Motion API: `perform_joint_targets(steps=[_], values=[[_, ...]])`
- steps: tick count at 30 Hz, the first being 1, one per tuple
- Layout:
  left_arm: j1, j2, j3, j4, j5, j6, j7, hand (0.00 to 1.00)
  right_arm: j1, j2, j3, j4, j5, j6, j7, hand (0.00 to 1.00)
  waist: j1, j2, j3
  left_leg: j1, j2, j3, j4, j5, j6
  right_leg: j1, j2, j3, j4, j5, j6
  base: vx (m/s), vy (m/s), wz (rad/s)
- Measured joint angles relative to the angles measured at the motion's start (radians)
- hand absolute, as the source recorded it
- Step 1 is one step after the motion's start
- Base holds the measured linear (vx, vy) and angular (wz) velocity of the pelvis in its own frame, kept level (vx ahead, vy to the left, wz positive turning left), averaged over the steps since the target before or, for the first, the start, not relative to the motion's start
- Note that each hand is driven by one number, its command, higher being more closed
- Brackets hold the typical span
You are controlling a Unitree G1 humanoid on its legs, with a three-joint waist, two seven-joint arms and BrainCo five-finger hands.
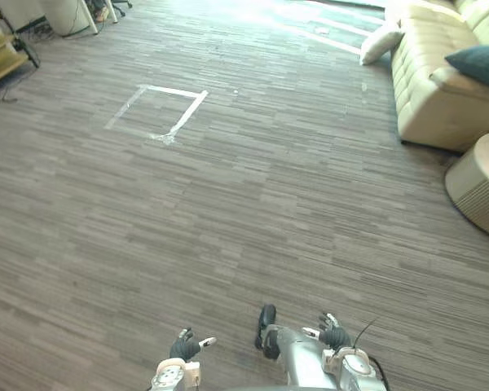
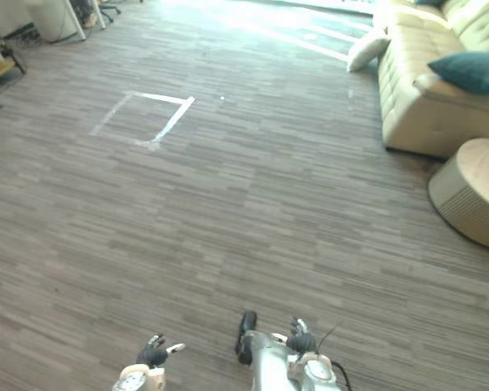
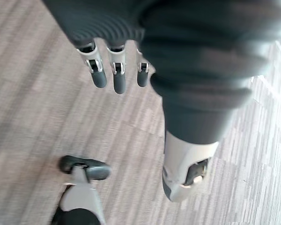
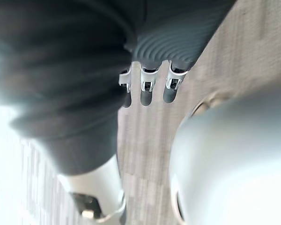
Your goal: Pick up cushions and gather them together orderly.
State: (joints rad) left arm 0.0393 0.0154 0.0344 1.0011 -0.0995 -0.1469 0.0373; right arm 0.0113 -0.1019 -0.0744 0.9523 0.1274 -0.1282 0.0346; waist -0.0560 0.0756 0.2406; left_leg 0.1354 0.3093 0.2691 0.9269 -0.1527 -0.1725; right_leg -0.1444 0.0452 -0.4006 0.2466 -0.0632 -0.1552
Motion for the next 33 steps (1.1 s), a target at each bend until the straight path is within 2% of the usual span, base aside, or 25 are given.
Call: perform_joint_targets(steps=[1,3,4,7,9,11,12,13,14,16,17,18,19,20,21,24,25,26,27,28,29,30,31,32,33], values=[[0.002,0.003,0.012,-0.017,0.000,0.000,0.000,0.00,0.007,0.007,0.001,0.007,0.003,0.008,-0.006,0.00,0.005,-0.013,0.009,-0.059,0.029,0.010,0.140,-0.029,0.001,0.115,0.030,0.026,-0.059,-0.019,-0.005,0.61,-0.134,-0.42],[0.008,0.014,0.015,-0.033,0.000,-0.003,0.001,0.00,0.009,0.024,0.004,0.008,0.004,0.011,-0.007,0.00,0.010,-0.042,0.014,-0.113,0.020,0.045,0.144,-0.060,0.010,0.212,0.036,0.061,-0.108,-0.038,0.004,0.51,-0.118,-0.53],[0.008,0.015,0.020,-0.053,-0.001,-0.005,0.001,0.00,0.009,0.030,0.009,0.009,0.007,0.012,-0.007,0.00,0.014,-0.057,0.015,-0.183,0.000,0.074,0.069,-0.087,0.031,0.271,0.038,0.099,-0.151,-0.043,0.015,0.50,-0.101,-0.72],[0.006,0.009,0.024,-0.081,-0.002,-0.021,0.003,0.00,-0.002,0.034,0.009,0.007,0.011,0.013,-0.009,0.00,0.043,-0.053,0.019,-0.297,-0.084,0.056,-0.237,-0.103,0.061,0.342,0.032,0.193,-0.208,-0.056,0.035,0.51,-0.022,-0.96],[0.004,0.006,0.023,-0.087,-0.002,-0.025,0.008,0.00,0.005,0.037,0.009,0.006,0.011,0.013,-0.015,0.00,0.056,-0.048,0.022,-0.334,-0.182,-0.059,-0.619,-0.014,0.051,0.409,0.018,0.263,-0.253,-0.080,0.071,0.44,0.135,-0.87],[0.004,0.004,0.023,-0.087,-0.009,-0.025,0.010,0.00,0.006,0.032,0.014,0.006,0.010,0.011,-0.017,0.00,0.059,-0.033,0.025,-0.359,-0.189,-0.092,-0.767,0.059,0.034,0.461,0.026,0.308,-0.279,-0.115,0.090,0.42,0.237,-0.75],[0.005,0.004,0.019,-0.087,-0.014,-0.027,0.017,0.00,0.010,0.029,0.025,0.007,0.009,0.011,-0.018,0.00,0.064,-0.028,0.020,-0.378,-0.180,-0.088,-0.762,0.100,0.057,0.491,0.026,0.334,-0.281,-0.144,0.102,0.43,0.278,-0.80],[0.005,0.010,0.018,-0.087,-0.018,-0.028,0.020,0.00,0.014,0.032,0.038,0.007,0.009,0.012,-0.020,0.00,0.072,-0.040,0.012,-0.374,-0.181,-0.084,-0.735,0.160,0.068,0.502,0.011,0.355,-0.273,-0.167,0.114,0.51,0.311,-0.73],[0.010,0.018,0.018,-0.087,-0.018,-0.032,0.021,0.00,0.022,0.046,0.044,0.006,0.006,0.011,-0.019,0.00,0.073,-0.063,-0.015,-0.378,-0.206,-0.060,-0.707,0.204,0.097,0.490,-0.025,0.382,-0.214,-0.213,0.144,0.71,0.333,-0.62],[0.008,0.029,0.019,-0.080,-0.018,-0.034,0.021,0.00,0.030,0.062,0.039,0.004,0.000,0.007,-0.016,0.00,0.065,-0.095,-0.025,-0.356,-0.252,-0.057,-0.686,0.178,0.159,0.376,-0.080,0.386,0.059,-0.264,0.215,0.73,0.306,-0.44],[0.006,0.043,0.017,-0.075,-0.019,-0.035,0.022,0.00,0.027,0.062,0.038,0.006,0.000,0.004,-0.016,0.00,0.064,-0.123,-0.014,-0.296,-0.275,-0.036,-0.701,0.147,0.174,0.281,-0.117,0.385,0.326,-0.241,0.268,0.58,0.258,-0.24],[-0.003,0.057,0.014,-0.063,-0.018,-0.034,0.023,0.00,0.026,0.065,0.038,0.006,-0.001,0.003,-0.015,0.00,0.061,-0.145,-0.001,-0.219,-0.308,-0.031,-0.725,0.114,0.184,0.200,-0.170,0.374,0.559,-0.147,0.332,0.57,0.252,-0.09],[-0.008,0.063,0.006,-0.044,-0.018,-0.027,0.025,0.00,0.029,0.064,0.038,0.006,-0.001,0.002,-0.014,0.00,0.057,-0.142,0.002,-0.163,-0.323,-0.032,-0.738,0.090,0.189,0.162,-0.201,0.350,0.670,-0.139,0.312,0.57,0.225,0.06],[-0.006,0.064,-0.006,-0.025,-0.018,-0.018,0.026,0.00,0.030,0.056,0.039,0.004,-0.005,0.001,-0.014,0.00,0.050,-0.136,0.001,-0.076,-0.326,-0.033,-0.761,0.057,0.196,0.126,-0.231,0.295,0.750,-0.166,0.258,0.45,0.157,0.09],[-0.004,0.066,-0.017,-0.013,-0.017,-0.016,0.026,0.00,0.030,0.051,0.040,0.002,-0.008,-0.001,-0.014,0.00,0.049,-0.128,0.000,-0.005,-0.323,-0.033,-0.794,0.043,0.195,0.094,-0.243,0.248,0.756,-0.203,0.217,0.52,0.153,0.10],[-0.006,0.064,-0.025,-0.005,-0.018,-0.013,0.025,0.00,0.025,0.043,0.042,-0.008,-0.008,-0.012,-0.012,0.00,0.037,-0.118,0.001,0.110,-0.300,-0.043,-0.851,0.004,0.200,-0.033,-0.212,0.175,0.598,-0.251,0.180,0.52,0.043,0.19],[-0.009,0.056,-0.028,0.001,-0.017,-0.012,0.025,0.00,0.022,0.030,0.044,-0.024,-0.008,-0.012,-0.010,0.00,0.027,-0.103,0.010,0.136,-0.273,-0.053,-0.858,-0.014,0.198,-0.094,-0.173,0.146,0.427,-0.230,0.177,0.57,-0.047,0.33],[-0.008,0.055,-0.034,0.002,-0.018,-0.012,0.024,0.00,0.019,0.027,0.042,-0.027,-0.003,-0.012,-0.011,0.00,0.017,-0.100,0.012,0.151,-0.264,-0.060,-0.869,-0.015,0.199,-0.122,-0.152,0.138,0.256,-0.169,0.184,0.57,-0.061,0.36],[-0.007,0.054,-0.034,0.003,-0.018,-0.012,0.024,0.00,0.018,0.026,0.042,-0.028,-0.003,-0.011,-0.011,0.00,0.012,-0.100,0.012,0.163,-0.262,-0.062,-0.877,-0.015,0.199,-0.130,-0.146,0.138,0.179,-0.134,0.186,0.73,-0.118,0.53],[0.004,0.048,-0.034,0.003,-0.016,-0.012,0.024,0.00,0.018,0.026,0.040,-0.032,0.001,-0.011,-0.011,0.00,0.000,-0.108,0.012,0.209,-0.271,-0.072,-0.894,-0.034,0.169,-0.142,-0.134,0.177,-0.062,0.003,0.196,0.76,-0.173,0.52],[0.009,0.048,-0.032,0.003,-0.013,-0.013,0.024,0.00,0.021,0.029,0.039,-0.032,0.001,-0.011,-0.010,0.00,-0.001,-0.113,0.009,0.239,-0.276,-0.085,-0.890,-0.058,0.152,-0.145,-0.135,0.211,-0.083,0.023,0.205,0.64,-0.156,0.58],[0.015,0.049,-0.030,0.001,-0.010,-0.014,0.023,0.00,0.029,0.032,0.039,-0.033,0.001,-0.010,-0.010,0.00,-0.003,-0.121,0.002,0.263,-0.283,-0.101,-0.883,-0.085,0.155,-0.147,-0.135,0.242,-0.069,0.026,0.200,0.67,-0.196,0.52],[0.016,0.036,-0.014,0.011,0.002,-0.013,0.021,0.00,0.029,0.028,0.024,-0.041,0.003,-0.011,-0.004,0.00,-0.008,-0.097,-0.013,0.283,-0.259,-0.139,-0.827,-0.137,0.149,-0.180,-0.119,0.284,0.073,0.104,0.189,0.65,-0.221,0.54],[0.019,0.017,-0.010,0.012,0.010,-0.013,0.017,0.00,0.030,0.030,0.005,-0.037,0.001,-0.010,-0.002,0.00,-0.008,-0.081,-0.025,0.260,-0.239,-0.151,-0.732,-0.136,0.148,-0.182,-0.115,0.271,0.136,0.079,0.139,0.77,-0.286,0.56],[0.022,0.003,-0.001,0.010,0.013,-0.013,0.017,0.00,0.032,0.022,-0.010,-0.038,0.001,-0.008,-0.003,0.00,-0.009,-0.055,-0.031,0.213,-0.207,-0.157,-0.610,-0.134,0.143,-0.158,-0.111,0.241,0.145,0.053,0.122,0.57,-0.286,0.52]])
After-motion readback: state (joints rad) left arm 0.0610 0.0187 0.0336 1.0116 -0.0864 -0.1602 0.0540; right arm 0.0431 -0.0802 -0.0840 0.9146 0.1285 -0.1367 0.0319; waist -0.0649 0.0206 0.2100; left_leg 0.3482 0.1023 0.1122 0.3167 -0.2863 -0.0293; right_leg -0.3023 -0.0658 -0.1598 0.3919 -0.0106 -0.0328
